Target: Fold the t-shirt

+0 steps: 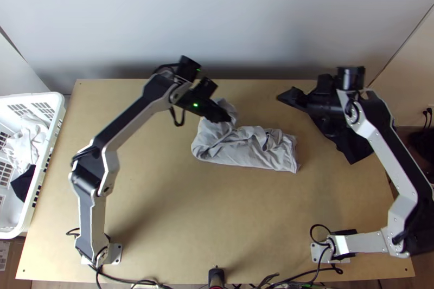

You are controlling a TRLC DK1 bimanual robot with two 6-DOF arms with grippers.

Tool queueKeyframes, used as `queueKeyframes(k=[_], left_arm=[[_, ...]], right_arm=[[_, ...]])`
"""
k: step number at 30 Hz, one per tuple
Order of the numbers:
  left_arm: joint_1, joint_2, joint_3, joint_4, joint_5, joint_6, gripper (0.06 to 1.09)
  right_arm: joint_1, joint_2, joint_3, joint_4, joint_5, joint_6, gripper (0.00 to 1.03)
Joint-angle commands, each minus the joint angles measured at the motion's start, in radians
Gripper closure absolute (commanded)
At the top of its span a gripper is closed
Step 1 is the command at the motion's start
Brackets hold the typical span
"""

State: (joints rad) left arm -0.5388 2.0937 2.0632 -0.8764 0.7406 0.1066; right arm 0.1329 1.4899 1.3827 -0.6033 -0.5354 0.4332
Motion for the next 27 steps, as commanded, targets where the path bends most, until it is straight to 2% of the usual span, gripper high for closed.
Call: queueKeyframes(k=[1, 5, 12, 23, 24, 25, 26, 27], left_arm=[[-0.084, 0.124, 0.137, -0.001, 0.002, -0.022, 1.05], [-0.141, 0.203, 0.210, 0.020, 0.002, -0.027, 1.05], [-0.227, 0.287, 0.212, 0.086, 0.002, -0.024, 1.05], [-0.286, 0.381, 0.212, 0.392, 0.000, -0.137, 1.04], [-0.290, 0.394, 0.212, 0.421, 0.000, -0.153, 0.87], [-0.294, 0.410, 0.212, 0.444, 0.000, -0.159, 0.55], [-0.299, 0.419, 0.212, 0.458, 0.000, -0.160, 0.19], [-0.302, 0.428, 0.212, 0.471, 0.000, -0.171, 0.10]], right_arm=[[-0.084, -0.120, -0.097, 0.002, 0.000, -0.001, 0.05], [-0.121, -0.166, -0.142, 0.002, 0.000, -0.001, 0.05], [-0.150, -0.246, -0.238, 0.004, 0.006, 0.006, 0.05], [-0.185, -0.352, -0.406, 0.016, 0.026, -0.011, 0.05], [-0.184, -0.358, -0.413, 0.016, 0.032, -0.011, 0.05], [-0.184, -0.362, -0.418, 0.016, 0.034, -0.011, 0.05], [-0.184, -0.369, -0.424, 0.017, 0.034, -0.011, 0.05], [-0.184, -0.375, -0.430, 0.019, 0.038, -0.011, 0.05]])
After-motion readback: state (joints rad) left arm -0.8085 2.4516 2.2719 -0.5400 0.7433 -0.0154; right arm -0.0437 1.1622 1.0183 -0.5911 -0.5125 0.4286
